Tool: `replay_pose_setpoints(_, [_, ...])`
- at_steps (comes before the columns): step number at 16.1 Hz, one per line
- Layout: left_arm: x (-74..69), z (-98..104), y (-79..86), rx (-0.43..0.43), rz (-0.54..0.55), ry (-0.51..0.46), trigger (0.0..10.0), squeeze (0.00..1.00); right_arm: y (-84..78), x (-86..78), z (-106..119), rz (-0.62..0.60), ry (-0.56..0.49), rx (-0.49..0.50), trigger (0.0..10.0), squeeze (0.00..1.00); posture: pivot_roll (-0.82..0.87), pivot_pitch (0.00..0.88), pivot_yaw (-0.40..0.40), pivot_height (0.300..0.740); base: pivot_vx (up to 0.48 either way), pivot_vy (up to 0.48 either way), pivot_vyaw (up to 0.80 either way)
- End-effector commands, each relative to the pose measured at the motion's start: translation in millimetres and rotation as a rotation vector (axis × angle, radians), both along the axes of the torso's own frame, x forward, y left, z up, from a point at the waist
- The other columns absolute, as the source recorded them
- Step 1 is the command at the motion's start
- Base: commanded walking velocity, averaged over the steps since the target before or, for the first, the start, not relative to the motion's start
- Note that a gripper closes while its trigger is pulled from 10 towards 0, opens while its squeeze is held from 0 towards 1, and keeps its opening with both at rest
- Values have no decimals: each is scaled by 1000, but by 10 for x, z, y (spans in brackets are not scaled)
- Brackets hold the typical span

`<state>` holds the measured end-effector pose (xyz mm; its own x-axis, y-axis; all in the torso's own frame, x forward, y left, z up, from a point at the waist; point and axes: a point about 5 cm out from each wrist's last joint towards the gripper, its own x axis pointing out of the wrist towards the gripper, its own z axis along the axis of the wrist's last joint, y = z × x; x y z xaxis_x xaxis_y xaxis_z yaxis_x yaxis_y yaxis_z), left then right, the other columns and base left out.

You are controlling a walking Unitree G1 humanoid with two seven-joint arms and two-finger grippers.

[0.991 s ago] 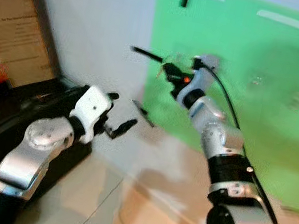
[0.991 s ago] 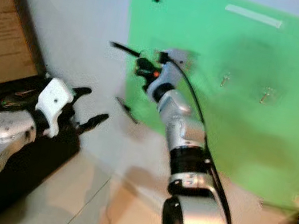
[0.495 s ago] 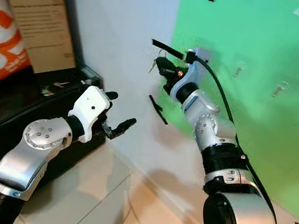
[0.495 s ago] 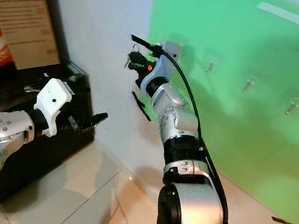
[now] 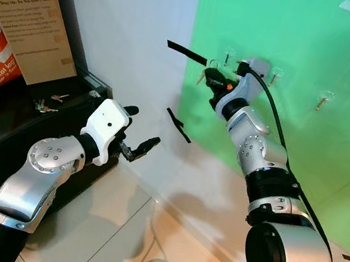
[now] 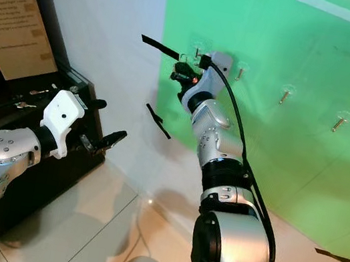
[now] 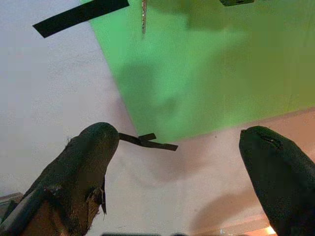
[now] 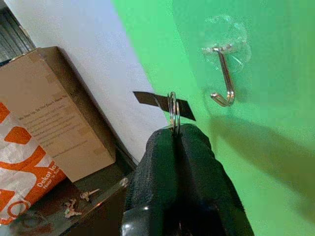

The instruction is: Hang keys on a hook

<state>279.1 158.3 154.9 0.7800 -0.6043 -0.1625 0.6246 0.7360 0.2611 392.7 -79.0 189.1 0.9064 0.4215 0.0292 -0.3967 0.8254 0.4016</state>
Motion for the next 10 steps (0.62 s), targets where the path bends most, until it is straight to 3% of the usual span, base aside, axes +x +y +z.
replay_pose_setpoints(1, [-3,52,-3,-1,-11,-11,10000,165,-21,1,63,-10,-30,3,10000,0,42,0,36,740,0,0,0])
replay_pose_setpoints(6, [4,57,-11,-2,-20,-10,10000,169,-79,-11,82,-15,-56,10,10000,0,34,0,45,740,0,0,0])
replay_pose_setpoints(10, [20,61,-33,-2,-34,-10,10000,165,-145,13,32,-69,-16,2,10000,0,29,0,52,740,0,0,0])
